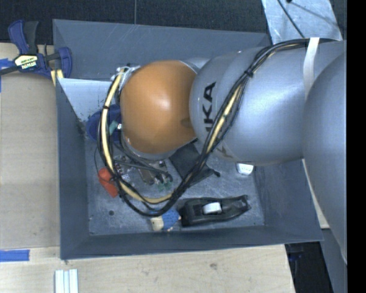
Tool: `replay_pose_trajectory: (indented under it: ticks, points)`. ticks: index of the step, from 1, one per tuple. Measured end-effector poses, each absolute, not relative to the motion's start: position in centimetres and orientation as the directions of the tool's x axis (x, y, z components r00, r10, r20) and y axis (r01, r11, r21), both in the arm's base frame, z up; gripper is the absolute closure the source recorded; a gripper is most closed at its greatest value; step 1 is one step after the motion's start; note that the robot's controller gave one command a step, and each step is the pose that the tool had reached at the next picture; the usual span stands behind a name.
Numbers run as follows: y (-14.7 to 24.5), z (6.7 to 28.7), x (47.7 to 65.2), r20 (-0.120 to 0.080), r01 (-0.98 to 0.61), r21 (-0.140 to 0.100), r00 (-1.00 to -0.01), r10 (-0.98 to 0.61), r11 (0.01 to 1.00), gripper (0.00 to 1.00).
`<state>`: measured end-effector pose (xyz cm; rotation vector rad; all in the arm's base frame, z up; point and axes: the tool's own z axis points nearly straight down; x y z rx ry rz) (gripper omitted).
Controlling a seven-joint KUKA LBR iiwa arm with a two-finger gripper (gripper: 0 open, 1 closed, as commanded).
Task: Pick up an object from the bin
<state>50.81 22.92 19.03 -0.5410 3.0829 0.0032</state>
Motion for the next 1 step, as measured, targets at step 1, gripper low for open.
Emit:
replay_pose_trajectory:
  ticks: [1]
  points:
    - [21.87, 23.89, 50.24, -0.008, -0.645, -0.002, -0.764, -0.645, 0.764, 1.00]
